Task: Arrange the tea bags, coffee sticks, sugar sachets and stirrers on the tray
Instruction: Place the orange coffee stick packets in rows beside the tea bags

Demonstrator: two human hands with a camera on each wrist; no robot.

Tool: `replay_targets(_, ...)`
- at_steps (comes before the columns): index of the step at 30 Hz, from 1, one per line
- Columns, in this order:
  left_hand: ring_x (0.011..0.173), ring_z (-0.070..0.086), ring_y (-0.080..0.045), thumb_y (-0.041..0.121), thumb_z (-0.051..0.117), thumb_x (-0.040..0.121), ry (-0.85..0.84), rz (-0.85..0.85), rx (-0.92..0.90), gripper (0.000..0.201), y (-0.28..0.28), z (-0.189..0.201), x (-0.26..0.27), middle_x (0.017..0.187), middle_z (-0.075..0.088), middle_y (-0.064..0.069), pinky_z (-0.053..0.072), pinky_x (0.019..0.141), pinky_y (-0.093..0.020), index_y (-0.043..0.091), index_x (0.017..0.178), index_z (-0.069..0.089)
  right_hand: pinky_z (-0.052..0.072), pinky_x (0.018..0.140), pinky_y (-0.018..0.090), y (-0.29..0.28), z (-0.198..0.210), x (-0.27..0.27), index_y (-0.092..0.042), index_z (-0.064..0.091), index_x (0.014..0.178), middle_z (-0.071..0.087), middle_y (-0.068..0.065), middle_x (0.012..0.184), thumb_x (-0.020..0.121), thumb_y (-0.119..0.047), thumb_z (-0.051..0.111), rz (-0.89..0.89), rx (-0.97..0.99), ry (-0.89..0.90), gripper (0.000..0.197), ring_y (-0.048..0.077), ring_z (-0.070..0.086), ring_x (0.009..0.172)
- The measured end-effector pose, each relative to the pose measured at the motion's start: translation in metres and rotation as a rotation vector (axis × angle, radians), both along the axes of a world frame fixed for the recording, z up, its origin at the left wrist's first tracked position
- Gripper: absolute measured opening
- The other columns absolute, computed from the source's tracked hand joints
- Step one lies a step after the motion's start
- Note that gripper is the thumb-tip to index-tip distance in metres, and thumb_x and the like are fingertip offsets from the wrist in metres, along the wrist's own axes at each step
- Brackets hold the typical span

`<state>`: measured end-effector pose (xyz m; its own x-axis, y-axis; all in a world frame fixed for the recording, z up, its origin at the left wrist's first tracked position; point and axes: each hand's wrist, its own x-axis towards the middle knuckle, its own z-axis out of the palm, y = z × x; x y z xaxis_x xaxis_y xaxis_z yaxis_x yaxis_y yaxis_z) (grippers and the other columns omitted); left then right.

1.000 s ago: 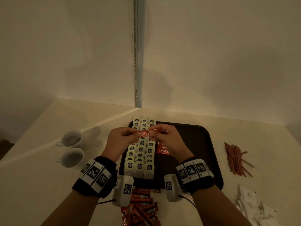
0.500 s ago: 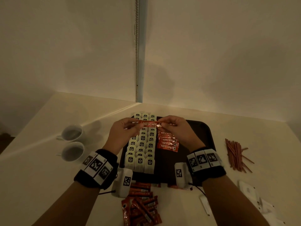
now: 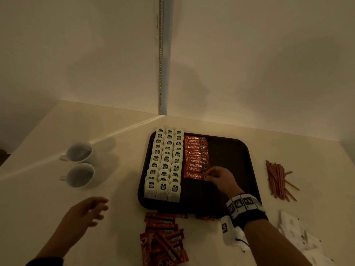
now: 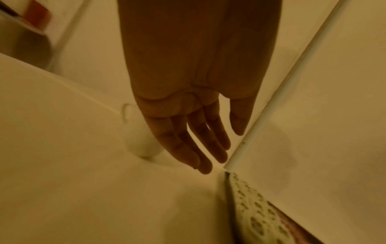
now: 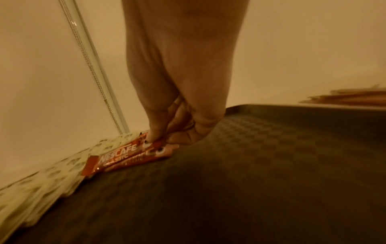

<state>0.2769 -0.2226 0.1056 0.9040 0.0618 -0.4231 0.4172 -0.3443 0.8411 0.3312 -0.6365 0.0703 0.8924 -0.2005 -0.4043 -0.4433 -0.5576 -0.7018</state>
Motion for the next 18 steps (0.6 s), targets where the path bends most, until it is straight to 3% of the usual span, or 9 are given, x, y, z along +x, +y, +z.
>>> replay_targets(3,0.071,0.061,-0.033,-0.001,0.053,0.093,0.080,0.059,-0.004,0.018,0.020,-0.017,-0.019,0.084,0.071,-0.015,0.045,0.066,-0.034,0.009,0.091,0.068,0.047,0.095,0.033,0.003,-0.008,0.002,-0.020,0.064,0.089,0.064,-0.004,0.102,0.082,-0.013,0.068,-0.063,-0.039,-0.010,0.011,0.011,0.058,0.099)
replay_targets(8,0.077,0.060,-0.034,0.005,0.051,0.096,0.208,0.146,-0.004,0.016,0.043,-0.034,-0.037,0.091,0.069,-0.018,0.044,0.069,-0.035,0.006,0.097,0.067,0.040,0.086,0.022,0.010,-0.007,0.007,-0.012,0.064,0.101,0.060,-0.001,0.104,0.084,-0.012,0.067,-0.145,-0.100,-0.035,0.017,0.008,0.051,0.096)
replay_targets(18,0.077,0.059,-0.033,0.003,0.049,0.096,0.206,0.161,0.001,0.017,0.048,-0.035,-0.045,0.092,0.068,-0.018,0.043,0.069,-0.034,0.006,0.098,0.066,0.042,0.079,0.023,0.015,-0.006,0.015,-0.010,0.059,0.104,0.059,0.006,0.110,0.082,-0.013,0.069,-0.199,-0.107,0.016,0.024,0.011,0.052,0.092)
